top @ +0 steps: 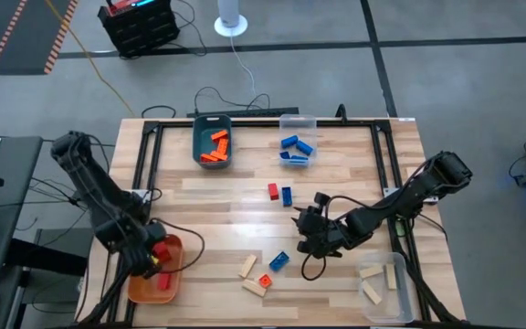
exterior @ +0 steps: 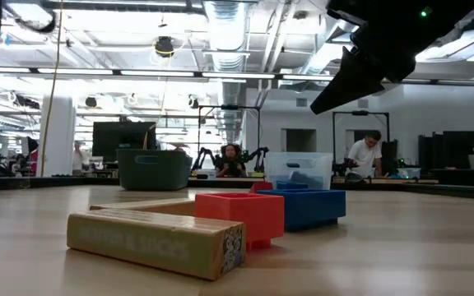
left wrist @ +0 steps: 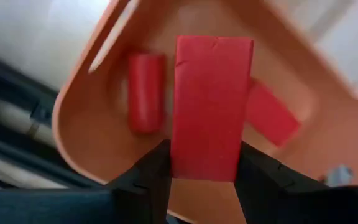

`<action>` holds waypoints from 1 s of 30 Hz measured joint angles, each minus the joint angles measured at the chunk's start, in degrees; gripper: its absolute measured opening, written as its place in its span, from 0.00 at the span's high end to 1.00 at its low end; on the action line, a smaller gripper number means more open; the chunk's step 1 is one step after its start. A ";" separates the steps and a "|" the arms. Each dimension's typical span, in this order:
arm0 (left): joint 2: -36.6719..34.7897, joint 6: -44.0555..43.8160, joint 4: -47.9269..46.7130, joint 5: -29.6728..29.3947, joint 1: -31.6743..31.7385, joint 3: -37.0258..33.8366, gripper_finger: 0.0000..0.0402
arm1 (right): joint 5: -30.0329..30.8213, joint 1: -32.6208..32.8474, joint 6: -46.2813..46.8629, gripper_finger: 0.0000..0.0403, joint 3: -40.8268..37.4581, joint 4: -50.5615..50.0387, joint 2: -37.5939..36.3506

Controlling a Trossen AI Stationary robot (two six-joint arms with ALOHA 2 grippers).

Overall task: Sort blocks
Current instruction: Put the red block into the orange bin, then put the blue game piece into the top transparent bin

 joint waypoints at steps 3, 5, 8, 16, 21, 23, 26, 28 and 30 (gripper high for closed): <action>0.46 -4.68 -0.09 -0.21 -1.82 -1.59 0.65 | -0.04 -0.34 -1.18 0.70 -0.01 1.18 0.00; 0.43 -7.28 0.00 -0.25 -2.04 -2.68 0.65 | -0.02 -0.44 -1.50 0.70 -0.01 1.61 0.00; 0.43 -9.39 -0.15 -0.33 -1.99 -4.17 0.65 | -0.15 -0.75 -1.89 0.70 -0.01 1.89 0.00; 0.43 -10.71 -0.05 0.74 -1.93 -4.62 0.58 | -0.24 -0.73 -2.20 0.70 -0.01 1.89 0.00; 0.41 -10.20 0.02 3.77 -1.31 -4.43 0.50 | -0.26 -0.73 -2.44 0.70 -0.01 1.91 0.00; 0.41 -8.81 0.07 4.68 -0.72 -3.51 0.48 | -0.26 -0.73 -2.65 0.70 -0.01 1.93 0.00; 0.39 -5.41 0.05 5.18 0.72 -0.86 0.48 | -0.27 -0.73 -2.74 0.70 -0.01 2.10 0.00; 0.38 -3.20 0.12 5.06 2.10 1.49 0.48 | -0.28 -0.75 -2.84 0.70 -0.01 2.29 0.00; 0.37 -0.60 0.22 3.03 3.51 3.73 0.48 | -0.28 -0.87 -2.84 0.70 -0.01 2.37 0.00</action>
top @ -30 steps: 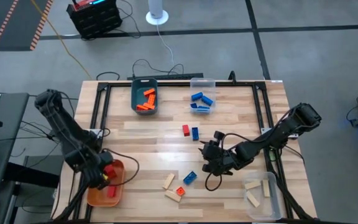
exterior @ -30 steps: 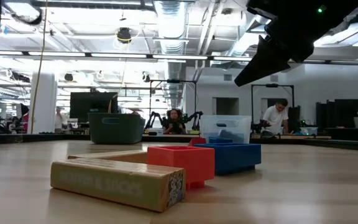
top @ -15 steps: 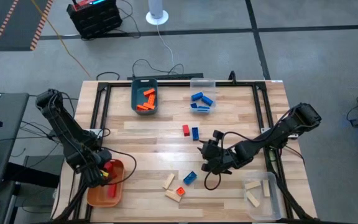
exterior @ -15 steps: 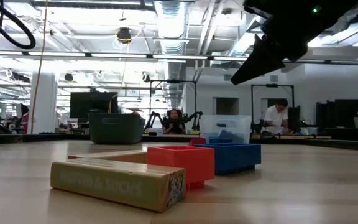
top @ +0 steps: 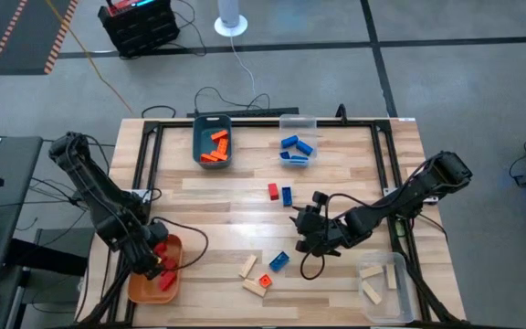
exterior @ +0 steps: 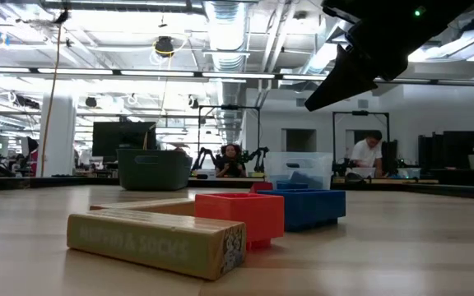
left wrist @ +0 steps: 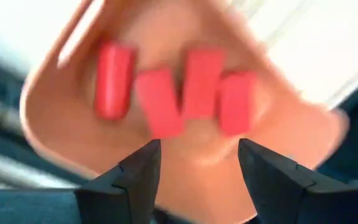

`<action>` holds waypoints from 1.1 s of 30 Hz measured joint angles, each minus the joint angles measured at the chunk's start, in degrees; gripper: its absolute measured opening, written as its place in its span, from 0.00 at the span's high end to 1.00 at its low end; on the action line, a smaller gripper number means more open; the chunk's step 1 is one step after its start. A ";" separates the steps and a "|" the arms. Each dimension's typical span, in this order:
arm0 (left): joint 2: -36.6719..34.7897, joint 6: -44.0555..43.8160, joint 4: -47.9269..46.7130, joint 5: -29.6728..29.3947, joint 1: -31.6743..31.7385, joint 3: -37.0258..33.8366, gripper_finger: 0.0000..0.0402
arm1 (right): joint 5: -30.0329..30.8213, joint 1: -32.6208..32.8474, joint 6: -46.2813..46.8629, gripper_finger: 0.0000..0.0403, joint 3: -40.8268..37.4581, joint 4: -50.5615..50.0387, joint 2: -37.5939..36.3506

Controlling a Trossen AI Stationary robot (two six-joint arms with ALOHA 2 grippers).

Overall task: Sort blocks
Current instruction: Put the blue game piece into the top transparent bin

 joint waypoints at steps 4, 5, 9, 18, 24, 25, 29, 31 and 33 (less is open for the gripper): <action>-0.01 9.13 0.40 -10.90 3.70 3.47 0.48 | -0.09 -0.40 0.01 0.70 0.00 0.33 0.00; -0.02 11.84 0.89 -13.81 4.89 3.69 0.48 | -0.09 -0.63 0.03 0.70 0.00 0.51 0.00; 1.48 24.31 4.49 -21.59 11.09 3.70 0.48 | -0.09 -0.65 0.42 0.70 -0.02 1.18 0.00; 13.44 53.61 26.13 -22.63 23.47 3.70 0.48 | -0.09 1.72 4.31 0.70 -0.02 2.71 0.00; 21.67 61.14 38.46 -17.82 28.16 3.70 0.48 | 1.90 4.51 7.57 0.70 -0.04 3.38 2.30; 22.74 62.12 39.54 -17.79 28.83 3.74 0.48 | 1.96 4.58 6.67 0.70 -0.04 3.60 2.84; 26.34 65.86 39.32 -19.27 31.61 5.51 0.48 | 0.01 4.07 5.22 0.69 -0.06 2.73 4.68; 27.16 67.73 40.40 -22.28 32.33 5.64 0.48 | -4.28 2.61 5.21 0.69 -0.07 2.72 4.74; 27.33 70.83 42.88 -26.50 32.02 5.45 0.48 | -8.27 0.50 5.44 0.68 -0.07 2.78 4.74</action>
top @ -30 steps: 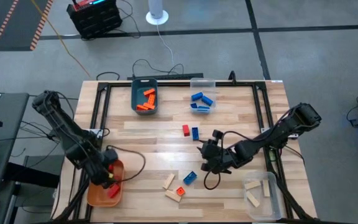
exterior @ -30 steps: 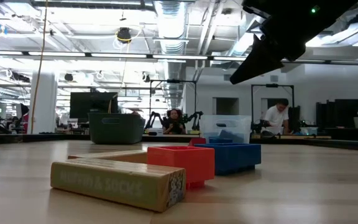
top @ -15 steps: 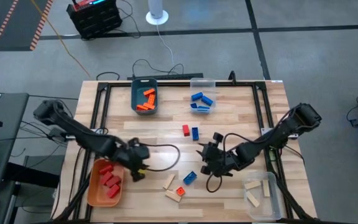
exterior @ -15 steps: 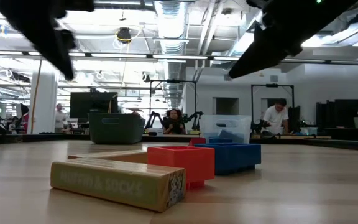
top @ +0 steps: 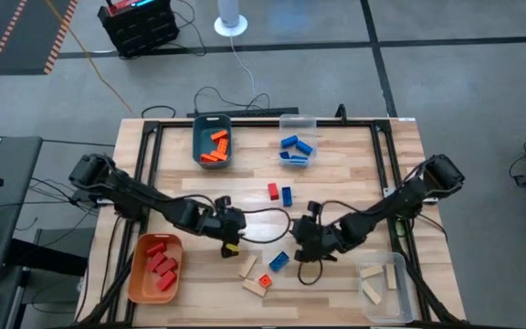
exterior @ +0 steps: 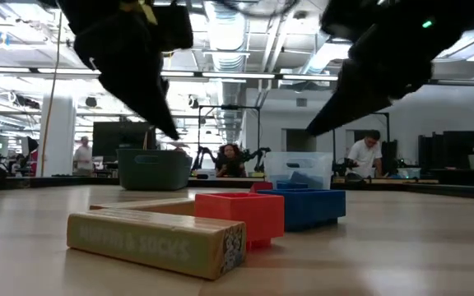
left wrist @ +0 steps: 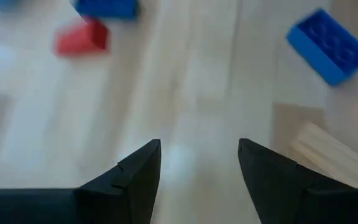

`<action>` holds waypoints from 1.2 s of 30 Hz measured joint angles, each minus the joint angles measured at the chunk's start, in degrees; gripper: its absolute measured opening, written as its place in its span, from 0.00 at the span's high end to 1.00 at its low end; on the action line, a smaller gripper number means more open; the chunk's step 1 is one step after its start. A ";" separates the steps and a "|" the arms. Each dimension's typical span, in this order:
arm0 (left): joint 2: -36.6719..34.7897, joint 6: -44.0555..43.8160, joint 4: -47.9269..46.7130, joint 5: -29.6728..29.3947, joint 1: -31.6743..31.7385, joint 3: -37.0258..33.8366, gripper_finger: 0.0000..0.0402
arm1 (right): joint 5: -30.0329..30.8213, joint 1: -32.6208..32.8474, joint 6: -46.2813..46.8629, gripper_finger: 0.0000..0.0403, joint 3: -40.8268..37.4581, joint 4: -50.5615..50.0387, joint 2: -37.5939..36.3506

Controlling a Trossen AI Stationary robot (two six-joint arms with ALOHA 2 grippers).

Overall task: Sort blocks
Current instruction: Put the blue game piece into the top transparent bin

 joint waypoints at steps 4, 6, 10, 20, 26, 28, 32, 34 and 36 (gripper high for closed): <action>-0.30 4.22 3.37 -8.69 -1.75 -1.54 0.48 | -0.92 -4.25 -1.87 0.64 0.01 -0.58 0.00; -0.46 5.67 5.43 -10.26 -2.54 -2.76 0.48 | -2.51 -6.54 -3.87 0.61 0.02 -0.65 0.00; -0.43 7.84 9.99 -10.37 -3.54 -6.69 0.48 | -7.13 -11.62 -6.31 0.51 0.02 -0.98 0.00; -8.61 17.85 18.38 -10.50 -1.15 -16.30 0.48 | -11.19 -20.35 6.58 0.28 0.50 -1.11 0.00; -18.39 25.36 24.50 -9.21 4.64 -24.19 0.48 | -5.00 -19.04 18.31 0.28 0.59 -1.13 0.62; -20.95 26.44 24.52 -8.88 6.58 -25.20 0.48 | -3.69 -18.70 19.72 0.28 1.38 -1.89 1.99; -24.36 26.88 23.37 -8.40 9.17 -25.89 0.48 | -2.74 -18.62 20.33 0.28 5.55 -5.27 7.26; -25.54 26.11 21.70 -8.39 9.98 -25.89 0.48 | -0.92 -18.30 22.32 0.28 7.99 -10.21 9.40; -26.52 24.45 19.84 -8.41 10.21 -25.95 0.48 | 0.54 -17.87 24.16 0.28 9.59 -13.50 10.70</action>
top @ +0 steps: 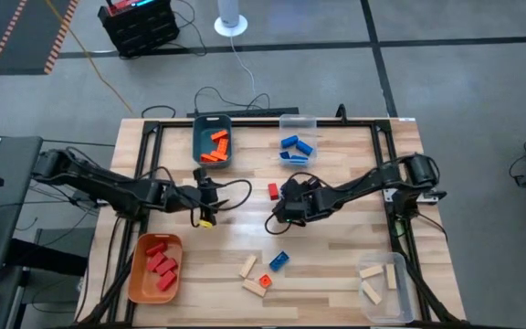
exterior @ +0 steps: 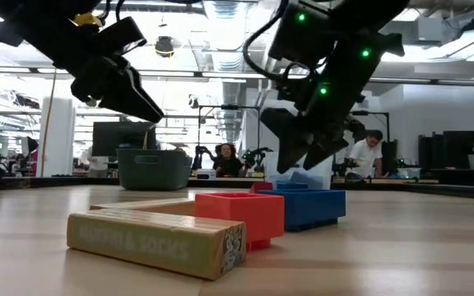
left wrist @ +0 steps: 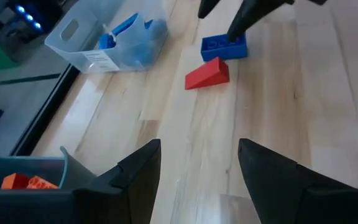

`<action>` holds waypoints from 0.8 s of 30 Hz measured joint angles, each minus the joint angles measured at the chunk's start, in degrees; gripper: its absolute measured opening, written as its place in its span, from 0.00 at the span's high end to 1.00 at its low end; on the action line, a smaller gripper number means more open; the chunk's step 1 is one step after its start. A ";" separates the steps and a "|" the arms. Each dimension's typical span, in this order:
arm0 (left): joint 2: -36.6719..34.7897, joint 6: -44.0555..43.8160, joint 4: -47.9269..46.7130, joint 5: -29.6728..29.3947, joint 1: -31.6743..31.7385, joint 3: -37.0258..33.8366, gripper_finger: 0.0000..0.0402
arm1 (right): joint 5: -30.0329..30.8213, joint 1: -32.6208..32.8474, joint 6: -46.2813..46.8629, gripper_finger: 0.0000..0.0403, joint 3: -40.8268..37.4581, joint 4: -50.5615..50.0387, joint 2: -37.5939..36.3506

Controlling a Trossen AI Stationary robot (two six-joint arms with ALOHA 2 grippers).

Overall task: Sort blocks
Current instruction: Put the blue game piece into the top transparent bin

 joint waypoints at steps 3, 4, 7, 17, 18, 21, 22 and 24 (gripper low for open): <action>-1.20 -1.32 -1.24 0.05 -0.08 0.00 0.48 | 0.21 0.29 0.52 0.28 1.06 0.51 0.74; -1.37 -1.57 -1.34 0.03 -0.09 0.00 0.48 | 0.22 0.46 0.72 0.28 1.09 1.32 1.09; -1.70 -2.44 -1.69 0.03 -0.07 0.00 0.48 | 0.20 0.91 2.05 0.28 1.05 1.69 1.54; -1.67 -3.20 -2.77 0.03 -0.07 0.00 0.48 | 1.95 1.53 5.72 0.28 0.62 1.55 2.56; -1.67 -3.20 -2.79 0.09 -0.07 0.00 0.48 | 2.25 1.56 5.96 0.28 0.55 1.32 3.32; -1.67 -3.30 -3.25 0.53 -0.07 0.00 0.48 | 2.48 1.95 7.04 0.28 0.50 2.77 5.93; -1.67 -3.33 -3.45 0.56 -0.07 0.00 0.48 | 2.46 2.12 7.41 0.28 0.51 3.05 6.73; -1.69 -3.42 -3.99 0.60 -0.07 0.00 0.48 | 2.49 2.56 8.66 0.28 0.49 3.01 7.81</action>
